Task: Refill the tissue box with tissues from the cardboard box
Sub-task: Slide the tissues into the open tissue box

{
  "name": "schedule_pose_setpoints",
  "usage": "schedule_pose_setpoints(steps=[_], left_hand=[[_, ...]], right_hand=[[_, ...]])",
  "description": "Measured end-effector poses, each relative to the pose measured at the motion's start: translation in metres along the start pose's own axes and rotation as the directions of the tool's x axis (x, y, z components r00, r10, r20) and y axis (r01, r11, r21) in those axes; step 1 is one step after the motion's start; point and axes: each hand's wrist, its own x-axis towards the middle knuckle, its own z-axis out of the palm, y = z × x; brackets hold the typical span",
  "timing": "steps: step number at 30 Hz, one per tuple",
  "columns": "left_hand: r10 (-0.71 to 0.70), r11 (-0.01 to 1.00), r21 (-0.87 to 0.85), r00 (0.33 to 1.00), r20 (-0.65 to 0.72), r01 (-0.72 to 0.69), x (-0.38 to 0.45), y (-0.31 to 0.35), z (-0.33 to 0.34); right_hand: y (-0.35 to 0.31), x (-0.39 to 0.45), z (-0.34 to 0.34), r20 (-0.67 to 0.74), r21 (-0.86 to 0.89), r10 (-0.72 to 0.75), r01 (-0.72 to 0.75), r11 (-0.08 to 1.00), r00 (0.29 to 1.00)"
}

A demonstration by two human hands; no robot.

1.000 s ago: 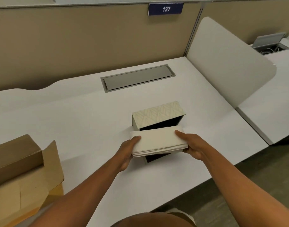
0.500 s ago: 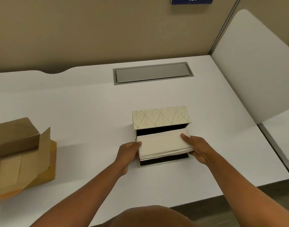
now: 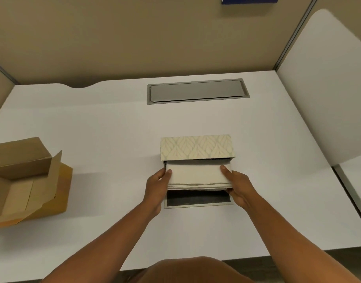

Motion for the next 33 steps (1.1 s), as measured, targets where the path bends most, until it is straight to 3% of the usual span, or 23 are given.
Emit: schedule_pose_setpoints(steps=[2, 4, 5, 7, 8, 10, 12, 14, 16, 18, 20, 21, 23, 25, 28, 33], left_hand=[[0.021, 0.989, 0.145, 0.997, -0.073, -0.01, 0.0, -0.003, 0.003], [0.228, 0.914, 0.38, 0.955, -0.188, -0.143, -0.004, -0.008, 0.002], [0.428, 0.807, 0.51, 0.89, -0.16, -0.296, -0.007, -0.01, 0.0], [0.714, 0.443, 0.675, 0.688, 0.132, -0.59, -0.01, -0.013, -0.005], [0.739, 0.266, 0.686, 0.6, 0.306, -0.678, -0.01, -0.015, -0.007], [0.667, 0.022, 0.661, 0.503, 0.549, -0.75, -0.006, -0.015, -0.004], [0.578, -0.132, 0.626, 0.453, 0.678, -0.769, 0.001, -0.011, 0.006], [0.503, -0.249, 0.603, 0.431, 0.749, -0.757, 0.01, -0.004, 0.017], [0.429, -0.314, 0.604, 0.458, 0.778, -0.732, 0.019, 0.003, 0.025], [0.375, -0.352, 0.597, 0.476, 0.796, -0.721, 0.025, 0.007, 0.026], [0.346, -0.377, 0.576, 0.467, 0.814, -0.725, 0.029, 0.008, 0.025], [0.338, -0.387, 0.565, 0.458, 0.822, -0.729, 0.03, 0.008, 0.024], [0.329, -0.401, 0.546, 0.441, 0.835, -0.735, 0.031, 0.008, 0.024], [0.326, -0.411, 0.537, 0.432, 0.841, -0.737, 0.032, 0.009, 0.024], [0.318, -0.416, 0.533, 0.432, 0.844, -0.736, 0.033, 0.01, 0.024], [0.276, -0.427, 0.572, 0.501, 0.82, -0.701, 0.033, 0.002, 0.019]], right_hand=[[0.0, 0.002, 0.005, -0.023, -0.051, -0.034, 0.033, 0.998, 0.999], [-0.002, 0.003, 0.007, -0.037, -0.13, -0.094, 0.089, 0.988, 0.995], [-0.003, 0.003, 0.007, -0.045, -0.177, -0.122, 0.112, 0.978, 0.992], [-0.004, 0.002, 0.003, -0.071, -0.264, -0.146, 0.123, 0.957, 0.987], [-0.004, 0.001, 0.001, -0.088, -0.297, -0.143, 0.111, 0.948, 0.986], [-0.003, -0.001, -0.005, -0.097, -0.348, -0.142, 0.101, 0.932, 0.985], [-0.002, -0.006, -0.005, -0.08, -0.4, -0.194, 0.147, 0.905, 0.978], [-0.002, -0.012, -0.003, -0.084, -0.553, -0.331, 0.232, 0.8, 0.94], [0.001, -0.018, -0.001, -0.063, -0.767, -0.558, 0.318, 0.558, 0.827], [0.005, -0.024, -0.003, 0.081, -0.89, -0.746, 0.385, 0.245, 0.661], [0.012, -0.027, -0.008, 0.249, -0.916, -0.809, 0.401, -0.018, 0.532], [0.017, -0.027, -0.009, 0.318, -0.909, -0.805, 0.403, -0.108, 0.501], [0.027, -0.026, -0.01, 0.432, -0.882, -0.753, 0.407, -0.237, 0.497], [0.033, -0.021, -0.009, 0.505, -0.857, -0.676, 0.403, -0.321, 0.536], [0.034, -0.014, -0.011, 0.514, -0.857, -0.609, 0.381, -0.346, 0.604], [0.034, -0.007, -0.011, 0.492, -0.87, -0.569, 0.354, -0.342, 0.659]])
